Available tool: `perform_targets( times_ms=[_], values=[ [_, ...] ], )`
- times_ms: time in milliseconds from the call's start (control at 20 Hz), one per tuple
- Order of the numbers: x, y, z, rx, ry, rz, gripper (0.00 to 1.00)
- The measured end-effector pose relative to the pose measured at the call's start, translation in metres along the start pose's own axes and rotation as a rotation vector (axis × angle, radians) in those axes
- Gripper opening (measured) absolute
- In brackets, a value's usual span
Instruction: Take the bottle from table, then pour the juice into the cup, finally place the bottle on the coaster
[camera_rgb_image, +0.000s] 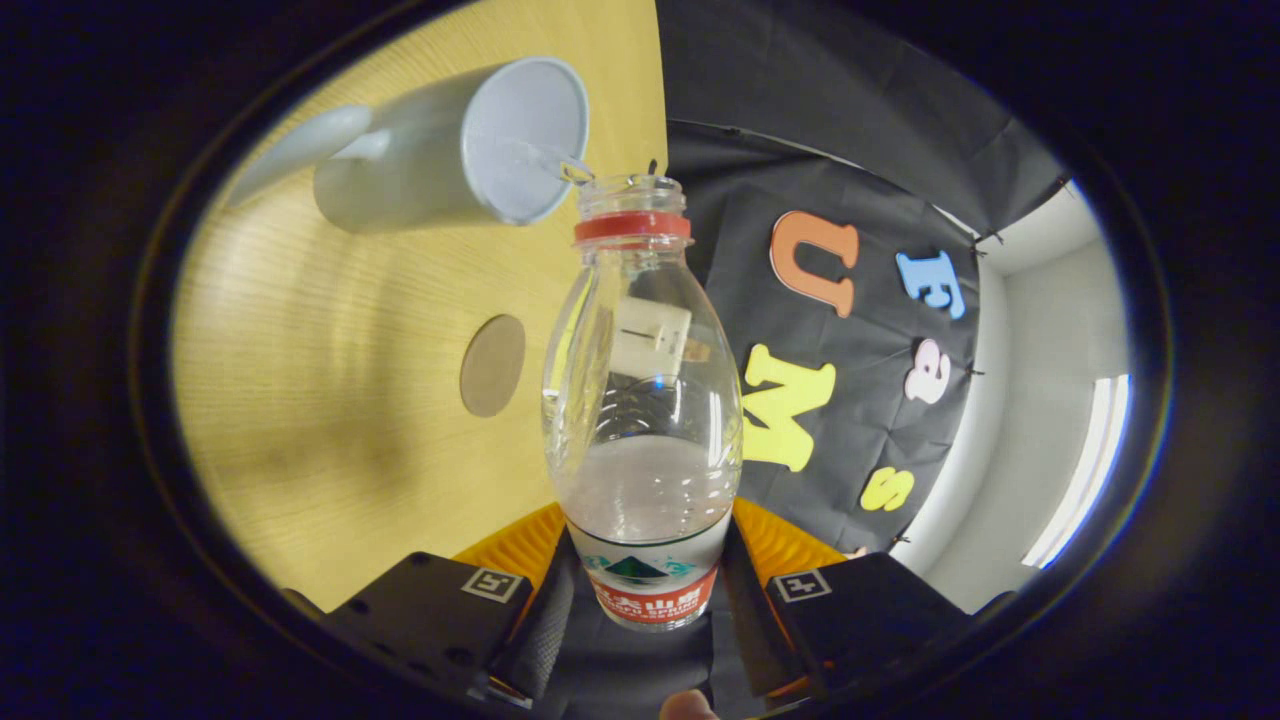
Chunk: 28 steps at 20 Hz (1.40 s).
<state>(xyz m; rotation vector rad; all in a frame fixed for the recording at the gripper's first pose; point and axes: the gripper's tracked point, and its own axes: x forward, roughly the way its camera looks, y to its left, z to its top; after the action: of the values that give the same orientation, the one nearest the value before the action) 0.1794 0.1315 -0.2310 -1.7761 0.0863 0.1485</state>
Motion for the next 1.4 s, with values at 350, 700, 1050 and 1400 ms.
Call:
perform_targets(
  times_ms=[350, 700, 1050, 1400],
  values=[
    [0.005, -0.013, -0.002, -0.021, -0.01, -0.022, 0.76],
    [0.002, -0.023, -0.006, -0.046, -0.014, -0.044, 0.76],
    [0.0, -0.031, -0.007, -0.078, -0.017, -0.059, 0.76],
    [0.002, -0.044, -0.004, -0.107, -0.025, -0.085, 0.76]
  ],
)
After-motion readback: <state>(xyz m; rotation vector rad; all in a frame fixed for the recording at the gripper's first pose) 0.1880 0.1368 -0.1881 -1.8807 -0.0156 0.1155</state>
